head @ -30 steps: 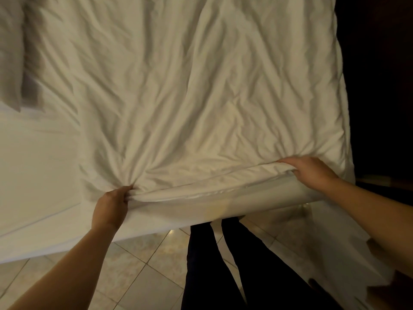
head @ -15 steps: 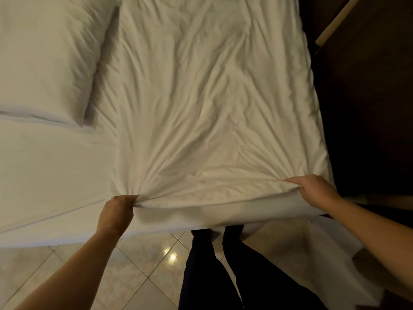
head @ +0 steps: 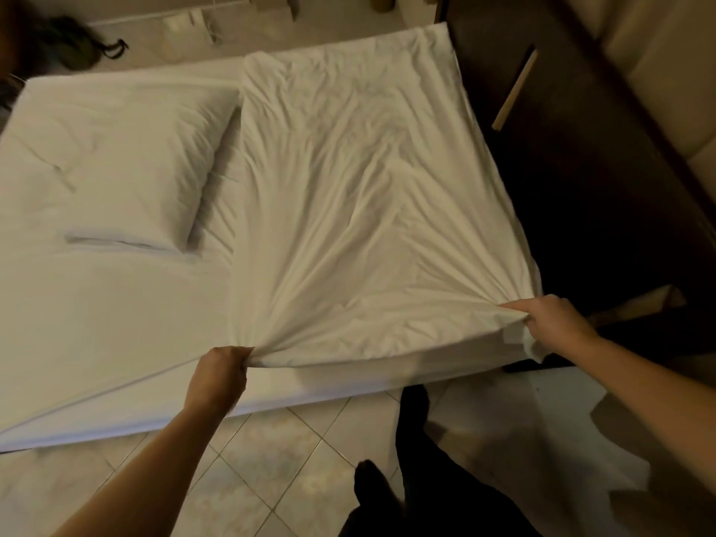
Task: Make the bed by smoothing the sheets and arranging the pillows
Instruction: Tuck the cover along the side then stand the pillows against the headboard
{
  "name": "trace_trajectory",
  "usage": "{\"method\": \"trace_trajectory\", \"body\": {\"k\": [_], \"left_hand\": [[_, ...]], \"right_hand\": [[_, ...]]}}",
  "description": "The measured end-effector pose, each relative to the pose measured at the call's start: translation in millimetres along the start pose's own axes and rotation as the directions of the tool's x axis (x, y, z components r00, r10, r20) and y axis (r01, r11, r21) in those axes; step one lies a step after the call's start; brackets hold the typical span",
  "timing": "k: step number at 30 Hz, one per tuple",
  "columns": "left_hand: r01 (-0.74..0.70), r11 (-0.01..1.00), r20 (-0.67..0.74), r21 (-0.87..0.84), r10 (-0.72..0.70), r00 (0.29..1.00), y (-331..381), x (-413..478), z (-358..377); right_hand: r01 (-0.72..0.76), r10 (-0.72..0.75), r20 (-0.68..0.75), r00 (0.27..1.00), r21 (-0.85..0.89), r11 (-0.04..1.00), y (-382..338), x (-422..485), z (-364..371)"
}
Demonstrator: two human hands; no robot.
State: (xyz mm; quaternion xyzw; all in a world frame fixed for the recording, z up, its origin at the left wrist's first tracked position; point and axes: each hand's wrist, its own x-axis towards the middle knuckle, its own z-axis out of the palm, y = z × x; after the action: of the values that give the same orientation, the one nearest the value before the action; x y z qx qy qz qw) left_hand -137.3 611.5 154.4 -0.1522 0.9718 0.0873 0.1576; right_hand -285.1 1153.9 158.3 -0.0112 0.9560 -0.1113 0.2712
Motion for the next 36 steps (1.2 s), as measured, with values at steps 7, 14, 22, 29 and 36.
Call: {"method": "trace_trajectory", "body": {"k": [7, 14, 22, 29, 36], "left_hand": [[-0.026, 0.993, 0.182, 0.111, 0.005, 0.983, -44, -87, 8], [-0.19, 0.973, 0.533, 0.128, 0.094, 0.841, -69, -183, 45], [-0.133, 0.977, 0.379, 0.167, 0.061, 0.923, -75, -168, 34], [-0.079, 0.987, 0.291, 0.138, 0.036, 0.956, -62, -139, 15], [0.02, 0.998, 0.244, 0.067, -0.036, 0.969, -54, -84, -23]], "right_hand": [[0.068, -0.034, 0.161, 0.986, -0.21, 0.975, 5, -107, 38], [0.152, -0.084, 0.343, 0.936, -0.176, 0.973, 44, -172, 90], [0.222, -0.142, 0.305, 0.942, -0.245, 0.944, 11, -152, 70], [0.203, -0.12, 0.3, 0.946, -0.263, 0.943, 9, -121, 43], [0.174, -0.147, 0.188, 0.971, -0.137, 0.975, -4, -73, 1]]}}
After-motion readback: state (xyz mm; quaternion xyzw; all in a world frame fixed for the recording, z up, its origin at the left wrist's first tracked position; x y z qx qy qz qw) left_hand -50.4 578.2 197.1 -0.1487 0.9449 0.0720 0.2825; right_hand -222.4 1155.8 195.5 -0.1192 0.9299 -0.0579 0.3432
